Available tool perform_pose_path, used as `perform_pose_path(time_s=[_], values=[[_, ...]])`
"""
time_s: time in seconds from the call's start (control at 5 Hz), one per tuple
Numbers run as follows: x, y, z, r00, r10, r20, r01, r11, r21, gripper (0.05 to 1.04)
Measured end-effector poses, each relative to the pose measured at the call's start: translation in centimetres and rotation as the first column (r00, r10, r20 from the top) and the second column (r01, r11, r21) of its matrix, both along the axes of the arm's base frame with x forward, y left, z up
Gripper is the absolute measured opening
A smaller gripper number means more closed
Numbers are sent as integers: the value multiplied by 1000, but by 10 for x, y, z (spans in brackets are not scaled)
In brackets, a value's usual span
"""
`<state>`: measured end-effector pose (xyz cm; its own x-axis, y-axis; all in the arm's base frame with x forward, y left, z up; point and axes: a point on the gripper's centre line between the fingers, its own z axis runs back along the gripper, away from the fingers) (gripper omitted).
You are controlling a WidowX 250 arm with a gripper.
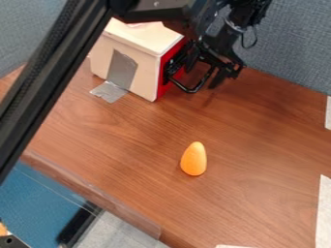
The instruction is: Close the drawer
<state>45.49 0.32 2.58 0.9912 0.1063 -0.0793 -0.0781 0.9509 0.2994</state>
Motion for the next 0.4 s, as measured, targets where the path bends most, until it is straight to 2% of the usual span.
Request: perform_pose_path(time_s=[0.2, 0.4], values=[[-7, -28, 19, 999, -28, 25, 30, 996, -89, 1001], [-16, -53, 37, 998, -42, 53, 49, 989, -142, 999]])
